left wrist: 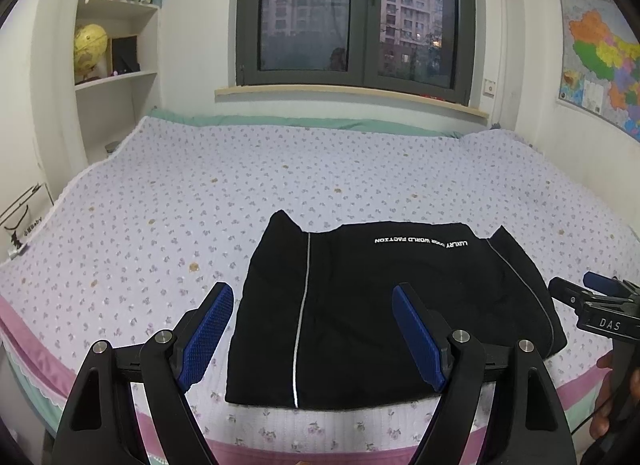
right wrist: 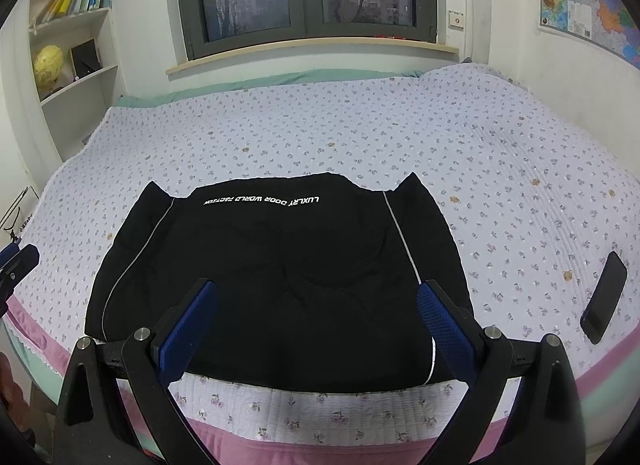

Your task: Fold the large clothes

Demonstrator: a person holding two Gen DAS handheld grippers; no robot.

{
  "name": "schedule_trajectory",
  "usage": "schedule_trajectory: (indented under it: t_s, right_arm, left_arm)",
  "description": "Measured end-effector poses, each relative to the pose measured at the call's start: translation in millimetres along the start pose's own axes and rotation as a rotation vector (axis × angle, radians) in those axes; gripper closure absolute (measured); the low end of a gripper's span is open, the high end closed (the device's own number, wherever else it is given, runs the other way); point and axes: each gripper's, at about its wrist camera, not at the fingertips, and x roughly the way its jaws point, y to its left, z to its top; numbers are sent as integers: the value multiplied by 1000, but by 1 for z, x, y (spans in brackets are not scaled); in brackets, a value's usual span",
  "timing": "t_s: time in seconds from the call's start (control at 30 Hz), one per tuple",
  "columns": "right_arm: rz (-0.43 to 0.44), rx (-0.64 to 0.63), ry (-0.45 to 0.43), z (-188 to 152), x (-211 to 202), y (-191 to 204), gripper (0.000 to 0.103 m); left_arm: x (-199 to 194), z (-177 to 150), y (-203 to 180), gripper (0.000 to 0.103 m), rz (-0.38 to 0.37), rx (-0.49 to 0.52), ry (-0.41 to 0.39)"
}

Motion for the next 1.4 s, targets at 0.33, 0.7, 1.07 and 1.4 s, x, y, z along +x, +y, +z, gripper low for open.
schedule_trajectory:
  t_s: [0.33,0.7,1.07,1.4]
  right_arm:
    - [4,7,9,-1,3,-1,2]
    - [2,6,8,-1,3,0,2]
    - [8,-8,12,0,6,-1,2]
    - [15,-11,20,3,11,-5,2]
  left_arm:
    - [4,-2,2,21,0,-9,15]
    - [4,-2,0,21,5,-7,14]
    - [3,-2,-1,21,8,-6,18]
    - [8,0,-2,21,7,2,23]
